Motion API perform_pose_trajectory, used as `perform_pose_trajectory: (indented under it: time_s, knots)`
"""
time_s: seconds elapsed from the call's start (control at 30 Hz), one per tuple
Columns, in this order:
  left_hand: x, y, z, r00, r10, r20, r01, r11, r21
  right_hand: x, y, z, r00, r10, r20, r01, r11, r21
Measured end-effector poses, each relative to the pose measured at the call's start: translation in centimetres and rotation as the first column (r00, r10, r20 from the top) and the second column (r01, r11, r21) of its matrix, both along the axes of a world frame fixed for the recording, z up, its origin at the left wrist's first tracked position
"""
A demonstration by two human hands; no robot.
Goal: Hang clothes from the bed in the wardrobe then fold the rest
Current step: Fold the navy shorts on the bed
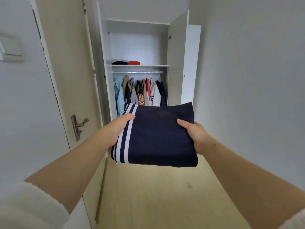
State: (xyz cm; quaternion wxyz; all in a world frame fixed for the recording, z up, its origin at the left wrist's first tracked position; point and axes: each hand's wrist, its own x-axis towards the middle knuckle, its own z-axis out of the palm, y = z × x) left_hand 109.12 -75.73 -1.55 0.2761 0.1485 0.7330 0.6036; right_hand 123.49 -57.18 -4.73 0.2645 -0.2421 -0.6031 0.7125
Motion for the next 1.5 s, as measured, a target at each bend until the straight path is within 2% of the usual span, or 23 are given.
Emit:
perform_pose_trajectory:
  time_s: [0.4, 0.6, 0.9, 1.1, 1.33, 1.5]
  knots:
    - [-16.0, 15.5, 2.3, 0.999, 0.041, -0.033, -0.04, 0.999, 0.03, -16.5, 15.8, 3.5, 0.998, 0.046, -0.032, -0.045, 0.998, 0.036]
    - [-25.3, 19.6, 2.0, 0.997, 0.075, -0.025, -0.074, 0.997, 0.026, -25.7, 20.2, 3.5, 0.994, 0.105, -0.034, -0.104, 0.994, 0.024]
    - [-42.9, 26.1, 1.0, 0.993, 0.111, -0.034, -0.111, 0.994, 0.024, -43.6, 26.7, 2.2, 0.996, 0.08, -0.045, -0.079, 0.997, 0.026]
    - [-55.6, 30.9, 2.7, 0.995, 0.098, -0.019, -0.095, 0.988, 0.121, -56.4, 31.8, 4.8, 0.996, 0.072, -0.057, -0.069, 0.996, 0.059]
    - [-65.4, 37.0, 4.0, 0.993, 0.111, -0.042, -0.107, 0.99, 0.087, -66.4, 37.6, 5.5, 0.993, 0.073, -0.092, -0.072, 0.997, 0.017]
    - [-71.5, 42.2, 5.7, 0.993, 0.098, -0.073, -0.09, 0.991, 0.104, -72.4, 43.2, 7.4, 0.984, 0.105, -0.145, -0.097, 0.994, 0.058]
